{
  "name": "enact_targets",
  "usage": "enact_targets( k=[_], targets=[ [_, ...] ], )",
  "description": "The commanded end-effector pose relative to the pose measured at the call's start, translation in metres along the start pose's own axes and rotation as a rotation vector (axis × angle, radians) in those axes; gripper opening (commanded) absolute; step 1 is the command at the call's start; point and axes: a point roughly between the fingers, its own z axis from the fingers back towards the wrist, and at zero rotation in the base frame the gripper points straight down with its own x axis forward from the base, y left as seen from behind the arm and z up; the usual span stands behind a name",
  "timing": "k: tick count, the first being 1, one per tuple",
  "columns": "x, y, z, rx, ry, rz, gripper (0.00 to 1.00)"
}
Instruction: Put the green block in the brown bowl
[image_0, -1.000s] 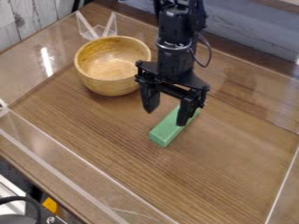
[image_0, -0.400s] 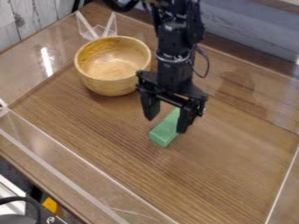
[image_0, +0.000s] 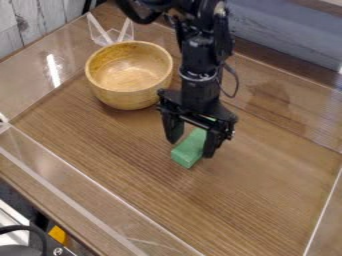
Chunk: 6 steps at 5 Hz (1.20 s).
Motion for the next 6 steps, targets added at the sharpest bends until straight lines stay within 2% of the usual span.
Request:
enact_targets(
  k=[1,3,4,5,6],
  targets=[
    [0.0062,-0.0011,0.002,0.006,-0.036,-0.004,1.0],
    [0.0089,-0.0027,-0.007,0.011,-0.054,-0.008,1.0],
    [0.0099,-0.004,-0.0063,0.003,-0.06,-0.012,0.0],
    [0.0076,-0.0075,-0.0058,-0.014,-0.066,-0.02,1.0],
    [0.0072,-0.0091,-0.0044,-0.021,-0.073,-0.028,0.0]
  ],
)
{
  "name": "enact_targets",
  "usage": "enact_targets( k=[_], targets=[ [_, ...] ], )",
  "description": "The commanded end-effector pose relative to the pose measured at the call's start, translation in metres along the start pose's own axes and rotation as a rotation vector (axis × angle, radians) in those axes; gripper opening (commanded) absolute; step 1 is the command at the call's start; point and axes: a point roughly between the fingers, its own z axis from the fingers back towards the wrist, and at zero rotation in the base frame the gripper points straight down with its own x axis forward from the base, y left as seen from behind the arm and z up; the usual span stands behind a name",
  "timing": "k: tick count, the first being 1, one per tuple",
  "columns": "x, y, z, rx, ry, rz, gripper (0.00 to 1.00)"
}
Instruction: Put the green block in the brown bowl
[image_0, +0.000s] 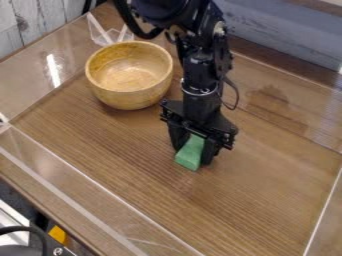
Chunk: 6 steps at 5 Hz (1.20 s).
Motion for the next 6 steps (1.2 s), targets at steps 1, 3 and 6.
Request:
enact_targets(
  k=[1,3,6],
  targets=[
    [0.004,-0.005,0.012,-0.013,-0.049,-0.018,1.0],
    [0.003,-0.007,0.014,-0.019,-0.06,-0.031,1.0],
    [-0.001,-0.005,0.025,-0.026,-0.031,-0.023,0.0]
  ],
)
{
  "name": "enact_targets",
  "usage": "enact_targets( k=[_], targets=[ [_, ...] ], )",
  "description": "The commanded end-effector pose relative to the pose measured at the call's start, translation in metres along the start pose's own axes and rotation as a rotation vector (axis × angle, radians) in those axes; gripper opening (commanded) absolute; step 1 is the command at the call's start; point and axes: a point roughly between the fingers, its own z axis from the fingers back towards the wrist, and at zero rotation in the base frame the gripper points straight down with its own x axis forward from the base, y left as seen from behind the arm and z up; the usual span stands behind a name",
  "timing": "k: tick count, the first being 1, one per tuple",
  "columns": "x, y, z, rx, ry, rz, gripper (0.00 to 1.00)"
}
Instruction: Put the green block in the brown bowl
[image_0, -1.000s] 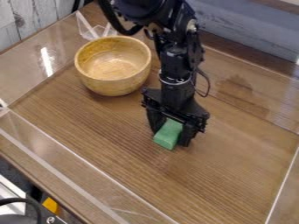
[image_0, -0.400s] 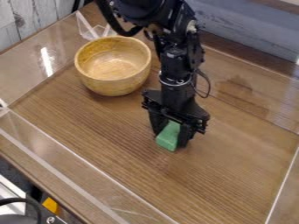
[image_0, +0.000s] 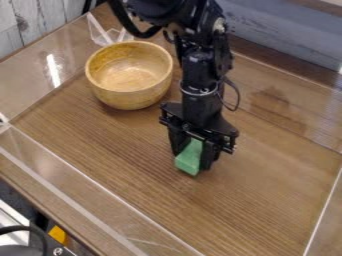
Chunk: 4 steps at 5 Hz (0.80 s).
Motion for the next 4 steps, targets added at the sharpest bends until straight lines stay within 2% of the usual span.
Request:
enact_targets(
  k=[1,2,4],
  targets=[
    [0.009,0.002,0.025,-0.007,-0.062,0.004,0.0],
    [0.01,0.007,0.039,-0.006,-0.065,0.009,0.0],
    [0.014,0.033,0.096,-0.006,-0.104,0.048,0.0]
  ],
)
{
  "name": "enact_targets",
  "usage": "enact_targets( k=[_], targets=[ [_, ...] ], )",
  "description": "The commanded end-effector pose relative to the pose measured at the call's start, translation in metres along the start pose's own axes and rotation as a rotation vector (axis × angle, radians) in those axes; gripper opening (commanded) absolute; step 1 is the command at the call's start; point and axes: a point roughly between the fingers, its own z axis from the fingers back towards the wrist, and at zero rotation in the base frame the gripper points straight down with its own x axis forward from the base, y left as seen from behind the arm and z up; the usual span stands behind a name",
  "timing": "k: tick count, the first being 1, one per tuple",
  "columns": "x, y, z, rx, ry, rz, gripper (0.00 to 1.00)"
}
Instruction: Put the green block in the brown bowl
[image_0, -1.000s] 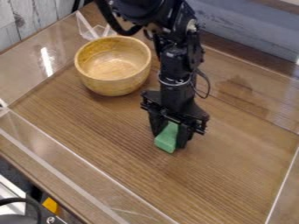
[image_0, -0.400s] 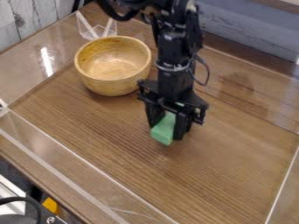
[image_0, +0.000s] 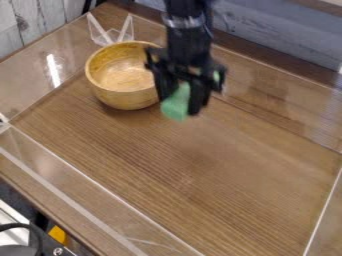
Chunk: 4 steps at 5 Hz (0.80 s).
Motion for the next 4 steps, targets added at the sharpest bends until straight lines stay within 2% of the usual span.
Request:
enact_targets(
  k=[1,2,4],
  targets=[
    [0.015,0.03,0.032,0.02,-0.076,0.032,0.0],
    [0.021,0.06,0.029,0.027,-0.068,0.073,0.0],
    [0.036,0.075,0.016,0.034,-0.059,0.106,0.0]
  ],
)
